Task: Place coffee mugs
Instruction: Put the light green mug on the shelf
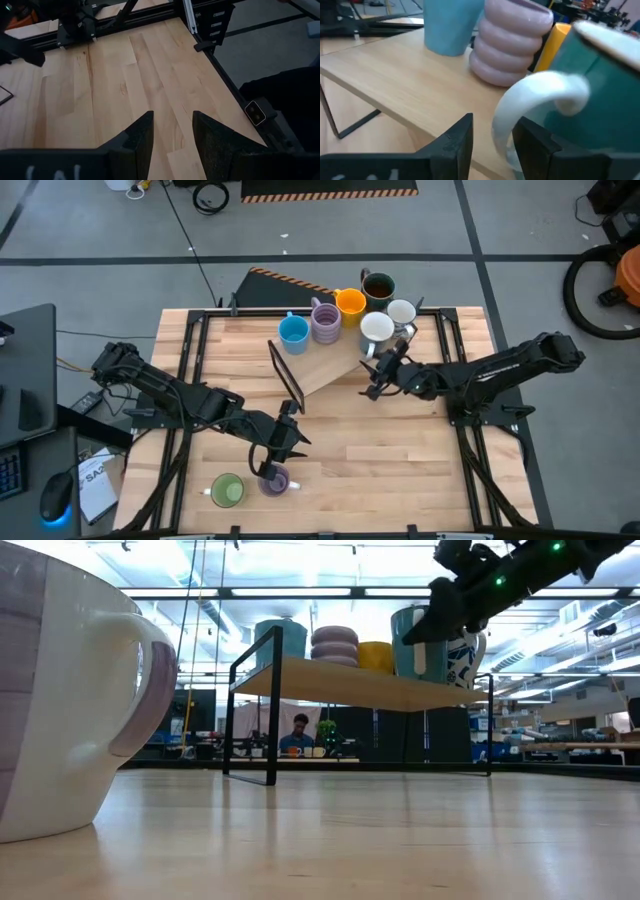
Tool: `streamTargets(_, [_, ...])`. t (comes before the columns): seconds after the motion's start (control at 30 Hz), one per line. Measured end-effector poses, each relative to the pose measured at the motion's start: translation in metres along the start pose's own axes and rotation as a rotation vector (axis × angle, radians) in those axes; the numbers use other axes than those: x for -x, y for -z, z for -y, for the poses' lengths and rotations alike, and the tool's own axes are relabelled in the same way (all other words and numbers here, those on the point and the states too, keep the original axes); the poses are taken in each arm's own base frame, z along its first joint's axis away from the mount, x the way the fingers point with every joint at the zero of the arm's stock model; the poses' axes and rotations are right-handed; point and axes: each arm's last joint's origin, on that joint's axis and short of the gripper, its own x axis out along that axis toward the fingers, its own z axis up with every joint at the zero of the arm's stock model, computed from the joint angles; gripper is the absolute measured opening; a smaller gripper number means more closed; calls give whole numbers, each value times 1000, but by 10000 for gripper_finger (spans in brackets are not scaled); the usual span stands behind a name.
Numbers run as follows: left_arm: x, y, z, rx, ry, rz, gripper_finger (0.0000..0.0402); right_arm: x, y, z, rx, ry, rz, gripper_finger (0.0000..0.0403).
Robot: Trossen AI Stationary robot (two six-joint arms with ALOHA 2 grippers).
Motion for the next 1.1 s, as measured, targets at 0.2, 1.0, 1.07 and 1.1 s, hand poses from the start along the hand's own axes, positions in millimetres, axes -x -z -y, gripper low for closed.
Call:
streamTargets(0.2, [0,1,0,5,0,-6,142,6,-7,12,7,-61,23,142])
streamTargets(1.0, [0,1,0,25,-2,-5,142,-17,-4,46,85,-424,20,140])
streamTargets(1.07, [0,1,0,25,-1,-6,142,-19,-3,49,81,-433,20,140])
streamTargets(1.1, [0,1,0,28,-1,-10,142,-19,-3,50,79,-449,22,140])
